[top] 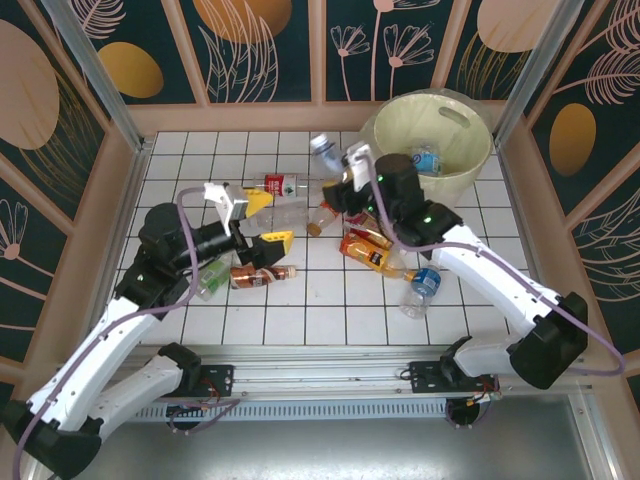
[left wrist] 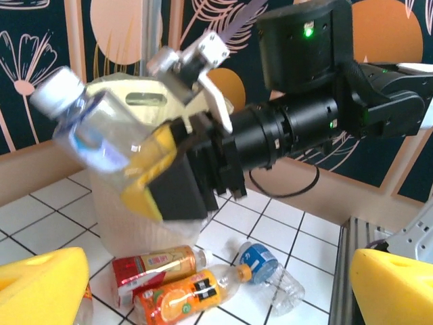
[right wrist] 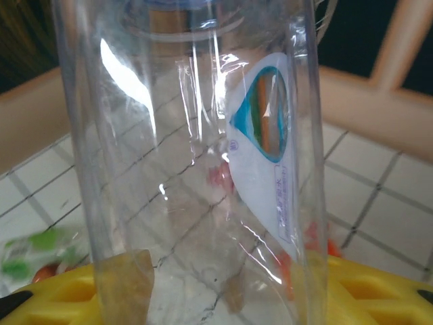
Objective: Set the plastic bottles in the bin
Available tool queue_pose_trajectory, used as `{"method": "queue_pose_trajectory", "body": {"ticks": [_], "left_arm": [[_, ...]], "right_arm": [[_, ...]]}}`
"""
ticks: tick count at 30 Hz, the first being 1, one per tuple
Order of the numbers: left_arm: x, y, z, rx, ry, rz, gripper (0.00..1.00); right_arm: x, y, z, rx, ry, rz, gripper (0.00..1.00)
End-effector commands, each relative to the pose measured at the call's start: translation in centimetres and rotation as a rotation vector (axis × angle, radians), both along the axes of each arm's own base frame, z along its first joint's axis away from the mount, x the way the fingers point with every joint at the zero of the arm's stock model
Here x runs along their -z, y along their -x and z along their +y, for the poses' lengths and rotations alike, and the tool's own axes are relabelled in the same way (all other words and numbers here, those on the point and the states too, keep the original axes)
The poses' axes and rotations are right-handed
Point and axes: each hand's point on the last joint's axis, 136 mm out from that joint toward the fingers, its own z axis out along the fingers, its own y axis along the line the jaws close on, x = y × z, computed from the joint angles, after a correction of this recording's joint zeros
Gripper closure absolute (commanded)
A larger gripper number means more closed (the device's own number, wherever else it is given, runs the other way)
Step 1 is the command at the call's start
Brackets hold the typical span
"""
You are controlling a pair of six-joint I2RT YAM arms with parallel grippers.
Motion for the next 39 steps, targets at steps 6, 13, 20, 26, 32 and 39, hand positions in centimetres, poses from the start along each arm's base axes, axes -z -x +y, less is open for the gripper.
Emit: {"method": "queue_pose_trajectory", "body": {"ticks": [6, 13, 20, 26, 32, 39], "left_arm": [[1.1, -4.0, -0.6, -0.088, -0.077, 0.005, 0.01], [4.5, -6.5, -0.5, -0.179, -0.115, 0.158, 0.01], [4.4, -7.0, -0.5, -0.199, -0.092, 0.247, 0.01], [5.1, -7.7, 0.7, -0.286, -0.098, 0.201, 0.01], [6.2, -8.2, 1.3, -0.320, -0.176, 0.155, 0.01], [9.1, -8.2, 0.9, -0.273, -0.331, 0.182, 0.01]], "right_arm": [[-9.0, -5.4, -9.7, 0.275, -0.116, -0.162, 0.45], [-9.0, -10.0, -15.8, 0.488, -0.138, -0.104, 0.45], [-4.5, -12.0, -18.8, 0.576, -0.102, 0.027, 0.45], [-1.2, -12.2, -19.6, 0.597, -0.076, 0.115, 0.44], [1.7, -12.4, -19.5, 0.579, -0.046, 0.207, 0.40], [0.6, -11.8, -19.4, 0.567, -0.079, 0.183, 0.25]]}}
